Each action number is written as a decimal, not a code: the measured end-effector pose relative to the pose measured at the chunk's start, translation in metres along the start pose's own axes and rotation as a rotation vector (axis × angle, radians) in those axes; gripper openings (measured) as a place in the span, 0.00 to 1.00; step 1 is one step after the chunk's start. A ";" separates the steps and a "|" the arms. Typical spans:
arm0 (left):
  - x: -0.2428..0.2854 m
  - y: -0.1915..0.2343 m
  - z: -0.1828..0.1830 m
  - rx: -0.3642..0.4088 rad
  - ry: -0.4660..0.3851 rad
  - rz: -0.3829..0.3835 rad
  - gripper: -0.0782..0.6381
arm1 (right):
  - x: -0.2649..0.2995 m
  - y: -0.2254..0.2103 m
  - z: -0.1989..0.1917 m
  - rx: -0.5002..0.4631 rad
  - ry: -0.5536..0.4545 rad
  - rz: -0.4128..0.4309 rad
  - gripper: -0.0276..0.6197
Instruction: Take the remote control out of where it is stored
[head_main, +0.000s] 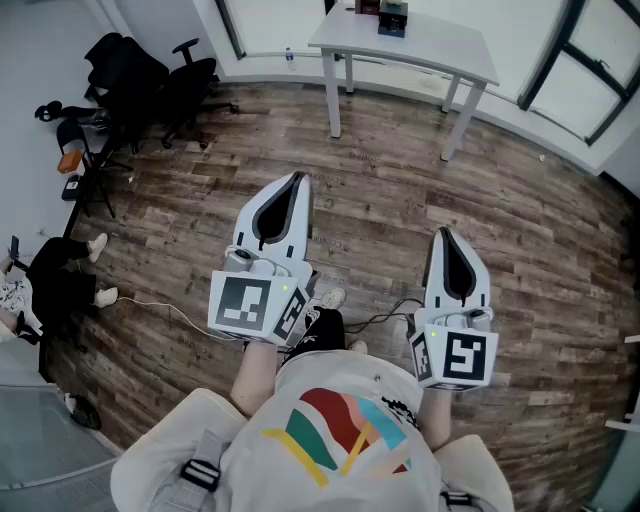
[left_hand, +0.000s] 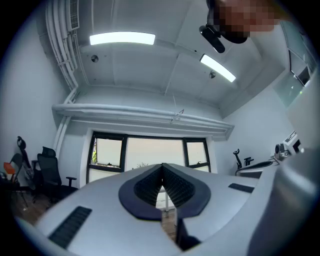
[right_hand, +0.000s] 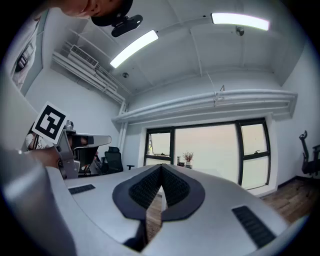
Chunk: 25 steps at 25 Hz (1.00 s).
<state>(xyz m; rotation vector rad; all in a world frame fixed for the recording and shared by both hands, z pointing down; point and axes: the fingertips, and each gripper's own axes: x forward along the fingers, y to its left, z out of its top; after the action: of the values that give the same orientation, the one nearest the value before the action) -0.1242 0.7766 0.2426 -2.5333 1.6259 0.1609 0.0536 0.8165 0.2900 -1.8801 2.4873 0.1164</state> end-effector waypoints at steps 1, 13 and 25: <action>0.001 -0.002 0.000 0.006 0.002 0.002 0.12 | 0.000 -0.002 0.000 0.001 -0.004 0.001 0.03; -0.028 0.013 0.014 0.124 0.046 0.099 0.12 | 0.019 0.004 -0.015 0.141 -0.033 0.091 0.03; 0.033 0.048 -0.047 -0.053 0.073 0.059 0.12 | 0.044 -0.010 -0.037 -0.066 0.055 0.029 0.03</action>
<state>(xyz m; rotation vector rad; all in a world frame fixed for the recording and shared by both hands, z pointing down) -0.1532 0.7197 0.2812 -2.5600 1.7472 0.1194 0.0521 0.7687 0.3242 -1.8978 2.5782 0.1516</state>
